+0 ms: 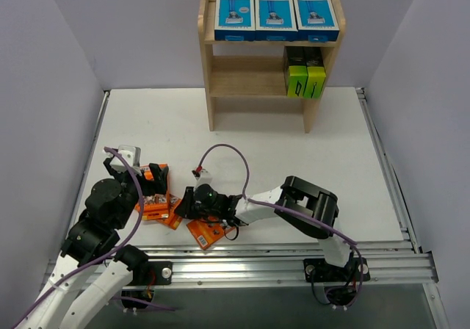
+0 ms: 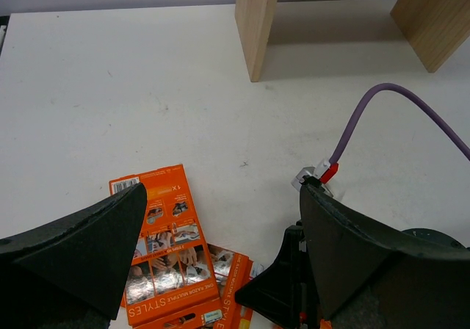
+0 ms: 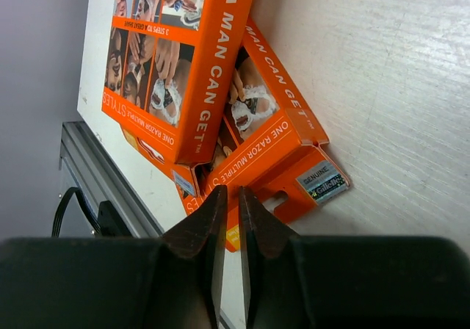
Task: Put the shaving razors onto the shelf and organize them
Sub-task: Grab a shaving razor with the right arm
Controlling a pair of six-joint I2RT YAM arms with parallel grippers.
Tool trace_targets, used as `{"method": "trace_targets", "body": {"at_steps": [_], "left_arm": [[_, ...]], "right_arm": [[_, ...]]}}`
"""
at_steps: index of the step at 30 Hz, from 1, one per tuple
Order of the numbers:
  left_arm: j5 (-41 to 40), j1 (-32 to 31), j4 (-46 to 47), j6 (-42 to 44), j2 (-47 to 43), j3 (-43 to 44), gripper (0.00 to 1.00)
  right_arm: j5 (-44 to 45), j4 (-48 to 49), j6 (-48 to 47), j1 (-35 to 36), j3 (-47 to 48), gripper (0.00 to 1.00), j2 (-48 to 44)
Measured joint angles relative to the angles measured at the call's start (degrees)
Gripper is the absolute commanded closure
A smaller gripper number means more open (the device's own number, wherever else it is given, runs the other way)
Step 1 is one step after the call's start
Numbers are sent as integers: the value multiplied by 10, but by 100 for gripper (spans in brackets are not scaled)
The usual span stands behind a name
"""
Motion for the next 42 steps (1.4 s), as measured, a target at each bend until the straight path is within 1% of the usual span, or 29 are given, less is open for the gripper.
{"method": "trace_targets", "body": {"at_steps": [4,6,12,15,17,18,24,25,27,30,32,39,42], "left_arm": [[2,0,0,0,4,0,6],[3,0,0,0,6,0,6],[6,0,0,0,7,0,6],[8,0,0,0,7,0,6],[8,0,0,0,7,0,6],[8,0,0,0,6,0,6],[5,0,0,0,-2,0,6],[2,0,0,-1,-6,0,6],[-7,0,0,-2,-14,0,6],[-33,0,-1,-3,-38,0,6],[-56,0,-1,-5,-63,0,6],[-135,0,8,-7,-153,-8,6],[-150,0,9,-6,-160,-12,5]], "right_arm": [[0,10,9,1,-7,72,0],[0,20,15,2,-10,69,0],[2,49,30,12,-12,65,0],[5,41,31,21,-3,60,0],[16,13,26,30,19,56,0],[26,-6,22,35,35,52,1],[113,-124,-18,64,130,43,1],[127,-134,-25,66,137,38,1],[149,-156,-35,72,141,25,1],[172,-200,-55,72,148,19,2],[185,-233,-70,68,171,18,10],[218,-302,-132,54,303,12,62],[231,-332,-163,52,360,12,86]]}}
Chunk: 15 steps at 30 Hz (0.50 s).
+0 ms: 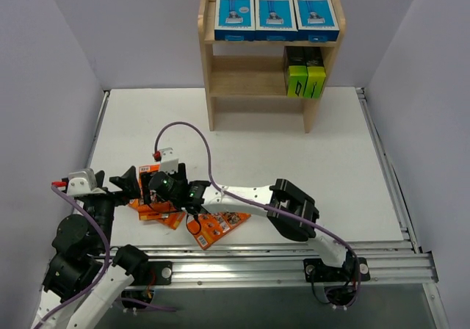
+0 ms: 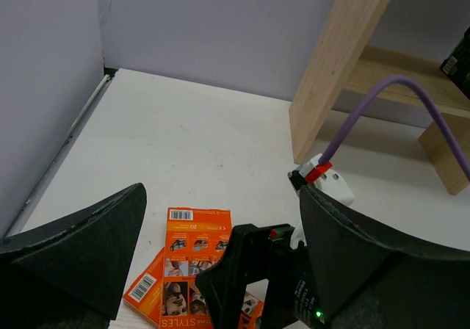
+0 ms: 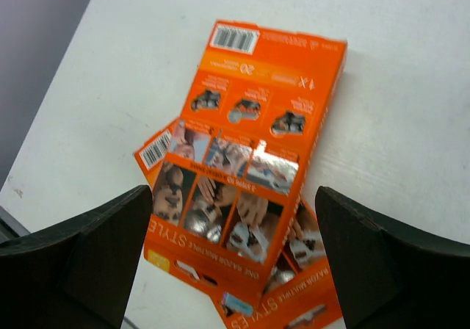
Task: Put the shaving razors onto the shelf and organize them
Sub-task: Grab a shaving razor with the right arm
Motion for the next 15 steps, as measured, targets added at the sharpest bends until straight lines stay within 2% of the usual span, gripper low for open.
{"method": "trace_targets", "body": {"at_steps": [5,15], "left_arm": [[-14,0,0,0,0,-3,5],[-33,1,0,0,-13,-4,5]], "right_arm": [[12,-15,-73,-2,89,13,48],[5,-18,-204,15,103,12,89]]}}
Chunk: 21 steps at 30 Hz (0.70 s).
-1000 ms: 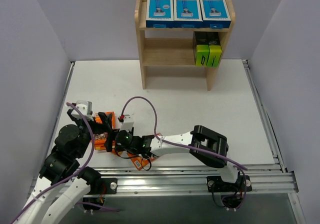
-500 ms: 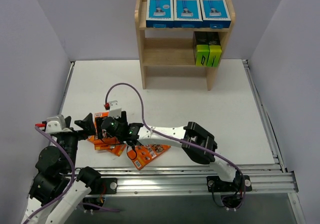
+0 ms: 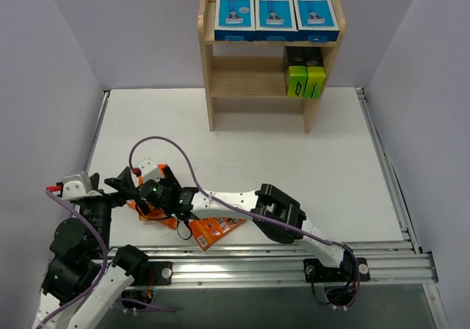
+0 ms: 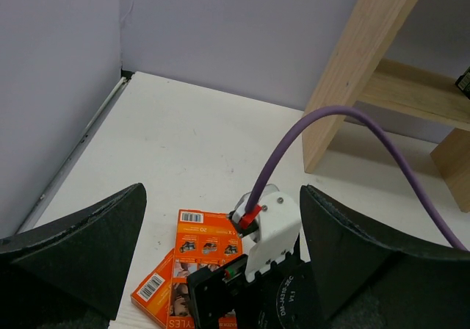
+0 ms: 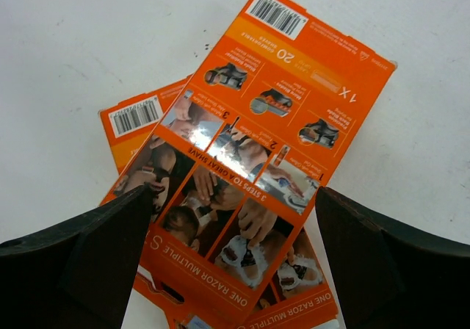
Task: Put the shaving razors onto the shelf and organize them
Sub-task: Grab a shaving razor with the right arm
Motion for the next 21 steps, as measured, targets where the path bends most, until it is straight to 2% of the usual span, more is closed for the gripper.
{"method": "trace_targets", "body": {"at_steps": [13,21], "left_arm": [[-1,0,0,0,-1,0,5],[0,0,0,0,8,0,5]], "right_arm": [[28,2,-103,52,0,11,21],[61,22,-113,56,-16,11,23]]}}
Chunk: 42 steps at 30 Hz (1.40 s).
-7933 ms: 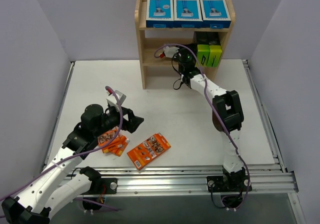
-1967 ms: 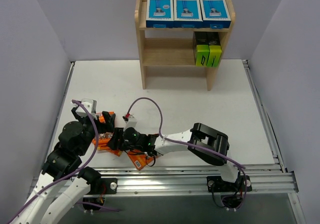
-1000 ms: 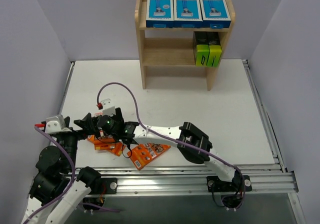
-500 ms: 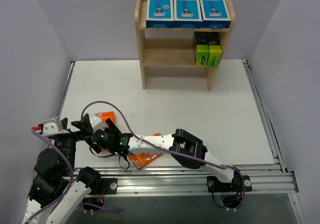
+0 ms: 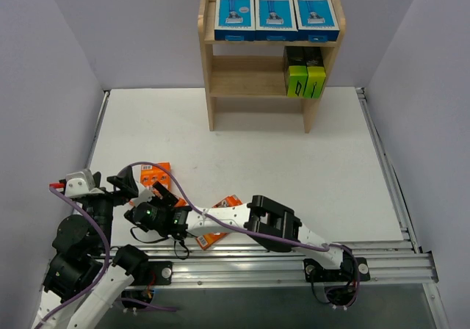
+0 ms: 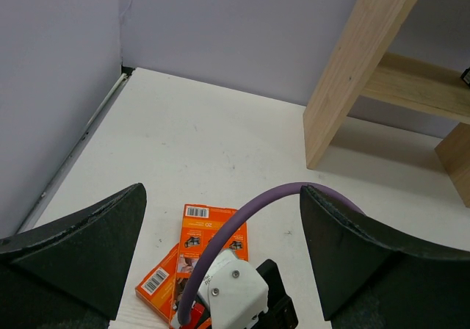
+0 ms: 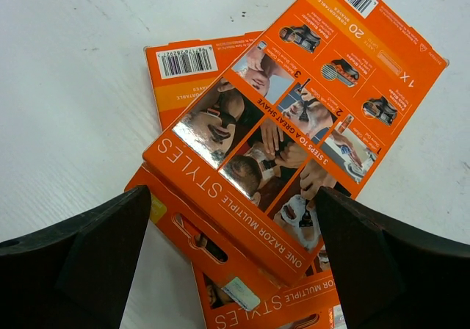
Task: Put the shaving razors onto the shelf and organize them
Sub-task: Grab a shaving razor with the right arm
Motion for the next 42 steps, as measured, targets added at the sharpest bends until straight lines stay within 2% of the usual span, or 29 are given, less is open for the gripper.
{"method": "trace_targets", "body": {"at_steps": [8,14,23,28,35,42], "left_arm": [[5,0,0,0,11,0,5],[10,0,0,0,14,0,5],[24,0,0,0,30,0,5],[29,0,0,1,34,0,5],[38,0,0,2,41,0,5],[42,0,0,2,43,0,5]], "right_arm": [[87,28,1,2,-40,12,-5],[132,29,-4,-13,-140,12,-60],[149,26,22,-65,-268,12,-144],[146,14,36,-83,-299,11,-172],[90,-21,56,-88,-320,10,-223],[34,-13,106,-96,-356,9,-344]]}}
